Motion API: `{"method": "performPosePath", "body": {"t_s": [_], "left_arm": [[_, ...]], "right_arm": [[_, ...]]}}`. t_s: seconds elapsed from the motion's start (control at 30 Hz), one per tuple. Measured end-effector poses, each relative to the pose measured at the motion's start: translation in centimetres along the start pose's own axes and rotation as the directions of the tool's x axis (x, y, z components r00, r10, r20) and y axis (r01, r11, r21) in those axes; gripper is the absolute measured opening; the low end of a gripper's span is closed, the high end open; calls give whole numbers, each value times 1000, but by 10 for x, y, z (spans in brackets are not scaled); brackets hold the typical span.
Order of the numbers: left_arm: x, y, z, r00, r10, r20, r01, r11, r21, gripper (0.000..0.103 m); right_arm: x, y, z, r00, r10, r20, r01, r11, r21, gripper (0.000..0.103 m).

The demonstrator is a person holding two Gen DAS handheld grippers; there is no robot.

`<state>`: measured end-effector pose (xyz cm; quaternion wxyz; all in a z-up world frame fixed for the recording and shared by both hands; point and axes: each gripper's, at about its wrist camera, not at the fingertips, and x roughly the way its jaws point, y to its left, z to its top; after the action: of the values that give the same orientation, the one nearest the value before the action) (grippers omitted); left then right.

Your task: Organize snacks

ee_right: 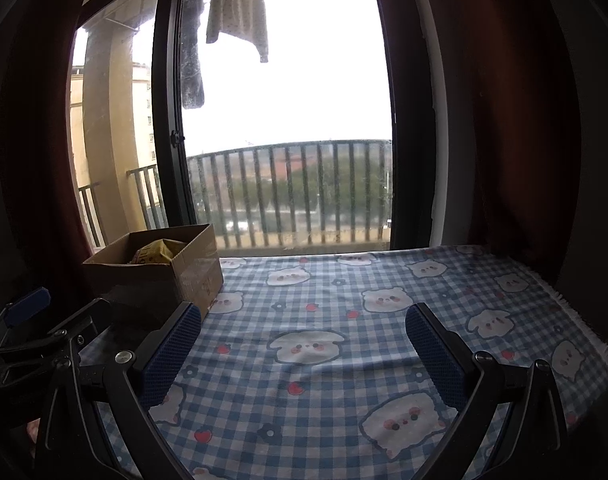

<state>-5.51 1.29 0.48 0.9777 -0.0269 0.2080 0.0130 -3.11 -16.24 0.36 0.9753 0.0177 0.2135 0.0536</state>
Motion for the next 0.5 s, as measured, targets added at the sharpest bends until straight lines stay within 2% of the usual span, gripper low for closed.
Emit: {"method": "performPosePath", "body": {"t_s": [0.5], "left_arm": [[1,1,-2,1000,9,-4,-9,1000,4,103]], "right_arm": [[7,-1,-3,1000,0,-22,1,1000,10,103]]}}
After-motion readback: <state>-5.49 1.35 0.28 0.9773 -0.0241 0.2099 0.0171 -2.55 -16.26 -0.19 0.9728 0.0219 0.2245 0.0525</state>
